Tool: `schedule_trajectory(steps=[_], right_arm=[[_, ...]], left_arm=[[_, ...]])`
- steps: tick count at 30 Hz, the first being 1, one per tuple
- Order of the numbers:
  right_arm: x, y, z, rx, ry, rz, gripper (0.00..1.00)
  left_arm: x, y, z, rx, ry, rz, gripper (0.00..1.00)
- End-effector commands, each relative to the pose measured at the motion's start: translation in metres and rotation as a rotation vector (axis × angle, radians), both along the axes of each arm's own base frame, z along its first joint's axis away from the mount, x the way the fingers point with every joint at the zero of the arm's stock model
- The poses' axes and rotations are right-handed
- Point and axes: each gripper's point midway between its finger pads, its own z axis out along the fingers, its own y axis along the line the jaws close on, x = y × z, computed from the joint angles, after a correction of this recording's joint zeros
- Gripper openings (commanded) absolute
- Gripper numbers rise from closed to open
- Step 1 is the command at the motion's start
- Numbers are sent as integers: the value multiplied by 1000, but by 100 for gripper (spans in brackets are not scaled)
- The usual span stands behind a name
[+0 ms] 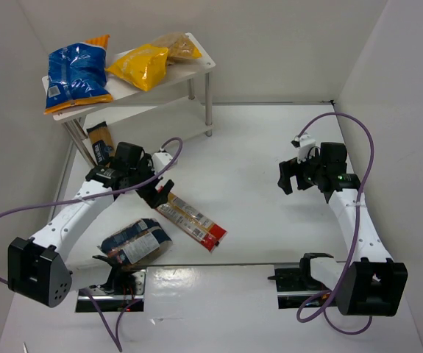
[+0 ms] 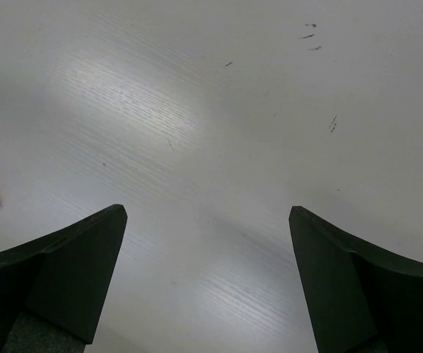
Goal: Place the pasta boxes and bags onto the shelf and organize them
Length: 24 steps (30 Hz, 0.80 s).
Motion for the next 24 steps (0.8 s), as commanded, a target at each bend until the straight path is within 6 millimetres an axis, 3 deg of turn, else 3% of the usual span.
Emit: schedule_trajectory(steps=[1,3,5,7,9,10,12,13,14,15,17,18,19,20,24], right_arm=[[14,0,28,-2,-99,-10,100],[11,5,25,7,-90,8,100],[12,14,27,8,-102,45,100],[10,24,24,1,-105,88,100],[10,36,20,9,-93,130,100],[6,51,16,17,-79,182,100],[10,71,19,27,-78,247,100],[3,108,17,8,-84,356,100],[6,105,12,-12,-72,337,100],[2,129,12,-48,-101,394,100],[-4,152,-5,-84,-93,453,100],[-9,176,-4,-95,-130,507,100],[-21,200,-18,-96,-124,561,100],[-22,208,-28,-125,-125,570,100],[-46,253,-30,-141,-208,641,100]], left_arm=[[9,4,5,-5,-16,84,100],[12,7,11,-16,-28,118,100],[14,14,31,-70,-57,163,100],[13,37,63,-139,-135,250,100],[13,71,79,-171,-184,406,100],[12,95,97,-164,-266,513,100],[10,126,107,-144,-330,683,100],[9,151,111,-141,-378,810,100],[7,161,105,-131,-369,848,100],[1,178,113,-137,-412,919,100],[-8,191,128,-155,-484,973,100],[-13,195,134,-171,-507,1000,100],[-23,208,142,-169,-558,1066,100],[-31,217,142,-170,-578,1116,100],[-45,238,144,-147,-619,1219,100]])
